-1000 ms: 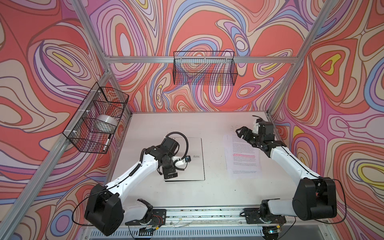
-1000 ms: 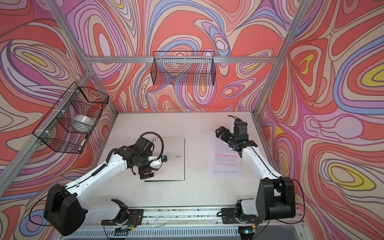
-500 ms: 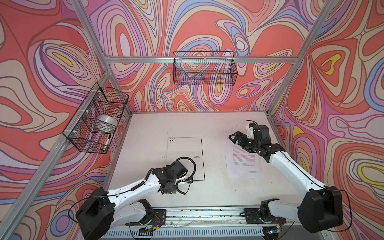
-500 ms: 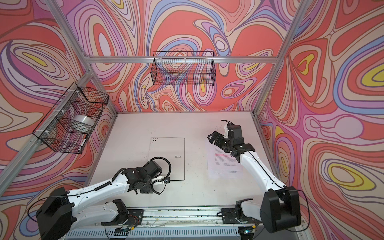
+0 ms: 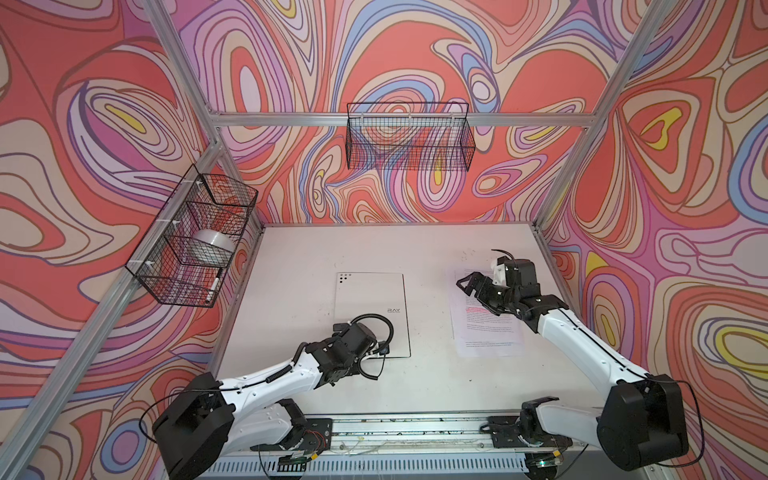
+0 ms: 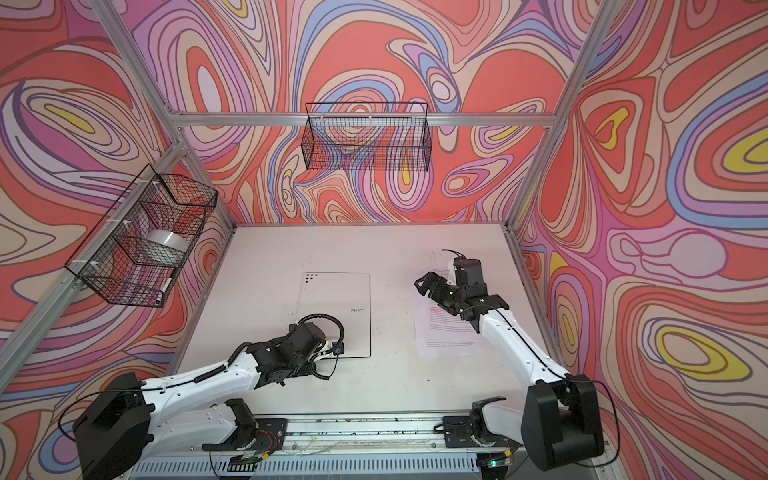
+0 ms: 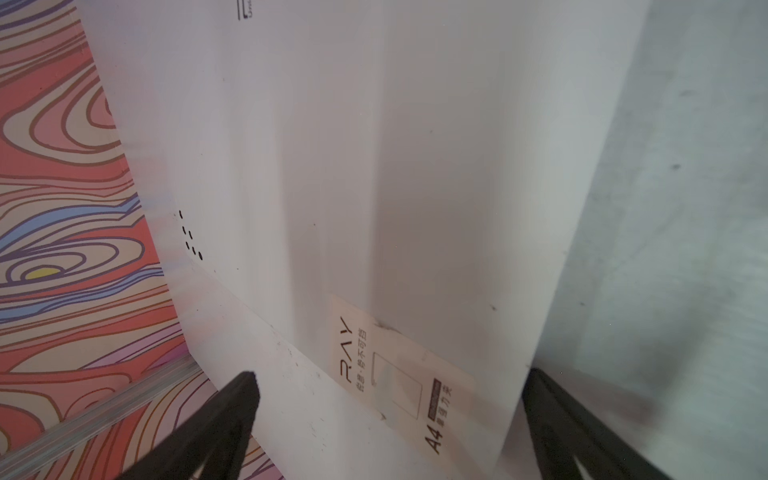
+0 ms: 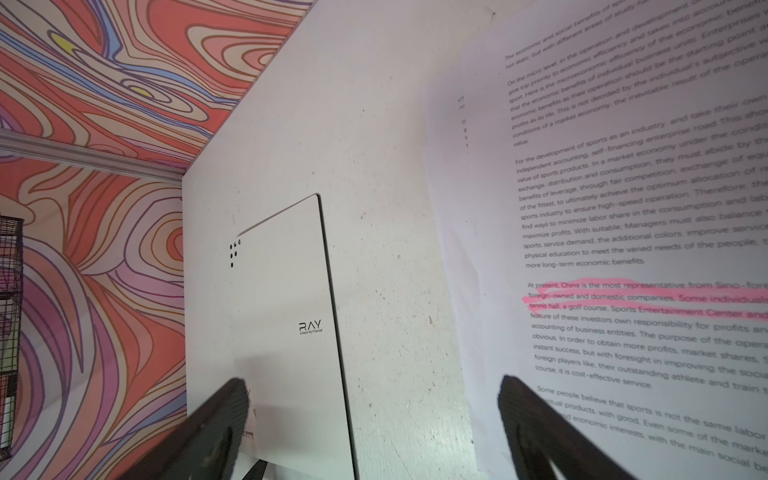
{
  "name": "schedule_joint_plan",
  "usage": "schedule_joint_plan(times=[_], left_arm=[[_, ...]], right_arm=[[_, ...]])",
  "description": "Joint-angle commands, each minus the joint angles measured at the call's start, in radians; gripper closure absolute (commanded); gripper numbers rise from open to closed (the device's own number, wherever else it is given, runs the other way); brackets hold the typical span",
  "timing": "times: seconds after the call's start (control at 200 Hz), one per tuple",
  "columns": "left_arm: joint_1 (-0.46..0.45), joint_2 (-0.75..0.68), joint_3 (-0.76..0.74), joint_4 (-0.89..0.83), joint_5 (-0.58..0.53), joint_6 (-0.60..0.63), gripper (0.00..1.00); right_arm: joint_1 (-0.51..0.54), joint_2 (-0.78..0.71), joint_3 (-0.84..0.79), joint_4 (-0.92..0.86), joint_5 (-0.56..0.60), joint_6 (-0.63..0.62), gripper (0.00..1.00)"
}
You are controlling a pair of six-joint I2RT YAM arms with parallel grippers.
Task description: Put the files into the folder
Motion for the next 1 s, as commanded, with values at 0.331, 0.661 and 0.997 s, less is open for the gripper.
schedule_joint_plan(times=[0.331, 0.661, 0.997], left_arm=[[-0.008, -0.059, -0.066, 0.173, -0.130, -0.008, 0.00], [-0.009, -0.086, -0.097, 0.256, -0.224, -0.016, 0.00], [-0.008, -0.074, -0.108, 0.278, -0.258, -0.065, 0.00]], right_arm=[[0.070, 0.069, -0.011, 0.095, -0.101, 0.060, 0.02], [0.148, 0.187, -0.048, 0.231, -0.205, 0.125, 0.01], [0.250, 0.350, -0.045, 0.355, -0.257, 0.173, 0.03]])
